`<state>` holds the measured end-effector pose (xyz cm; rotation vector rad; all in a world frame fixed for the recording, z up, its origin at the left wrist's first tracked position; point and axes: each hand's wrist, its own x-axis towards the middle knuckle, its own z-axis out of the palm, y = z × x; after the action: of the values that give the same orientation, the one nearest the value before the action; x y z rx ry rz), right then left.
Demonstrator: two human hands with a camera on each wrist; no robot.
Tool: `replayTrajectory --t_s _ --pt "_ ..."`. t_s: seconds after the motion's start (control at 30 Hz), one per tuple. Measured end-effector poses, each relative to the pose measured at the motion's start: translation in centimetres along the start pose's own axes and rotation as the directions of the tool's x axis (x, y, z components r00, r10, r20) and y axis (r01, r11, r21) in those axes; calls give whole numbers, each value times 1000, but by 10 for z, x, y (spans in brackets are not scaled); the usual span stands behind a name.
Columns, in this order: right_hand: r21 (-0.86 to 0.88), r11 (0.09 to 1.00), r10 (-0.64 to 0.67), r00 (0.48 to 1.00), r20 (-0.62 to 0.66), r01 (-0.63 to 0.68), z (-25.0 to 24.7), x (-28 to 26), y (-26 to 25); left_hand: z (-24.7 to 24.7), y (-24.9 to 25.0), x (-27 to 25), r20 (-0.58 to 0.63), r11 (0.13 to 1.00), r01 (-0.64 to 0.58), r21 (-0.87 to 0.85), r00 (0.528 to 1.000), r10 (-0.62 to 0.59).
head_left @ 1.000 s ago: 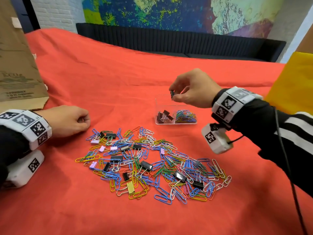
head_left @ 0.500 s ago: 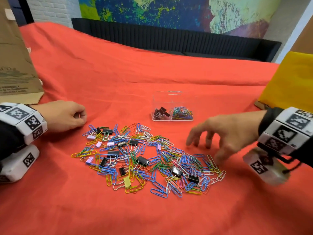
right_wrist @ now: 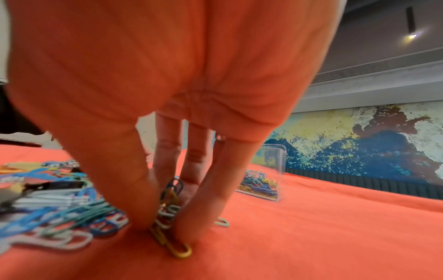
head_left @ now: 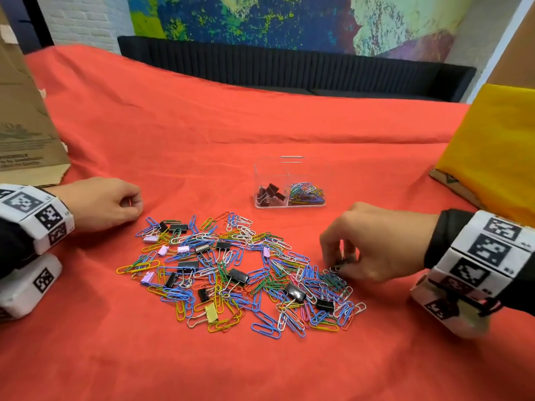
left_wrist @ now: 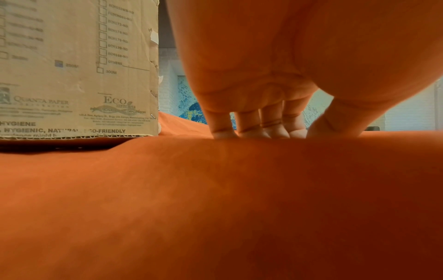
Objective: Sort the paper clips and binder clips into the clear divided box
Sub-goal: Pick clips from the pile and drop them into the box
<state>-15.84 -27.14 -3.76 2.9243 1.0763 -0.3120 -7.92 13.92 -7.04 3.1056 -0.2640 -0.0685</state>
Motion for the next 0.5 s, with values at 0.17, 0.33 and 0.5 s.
replayTrajectory --t_s 0.17,0.33,0.5 --pt "-15 999 39 996 -75 -41 -11 9 0 -1 2 -1 -6 1000 4 8 1000 -4" --pt "47 996 87 965 -249 -78 -45 26 18 0 1 -1 -6 1000 2 0 1000 -2" --pt "114 979 202 830 -519 -166 -83 60 47 -1 1 -1 -1 1000 -12 10 1000 12"
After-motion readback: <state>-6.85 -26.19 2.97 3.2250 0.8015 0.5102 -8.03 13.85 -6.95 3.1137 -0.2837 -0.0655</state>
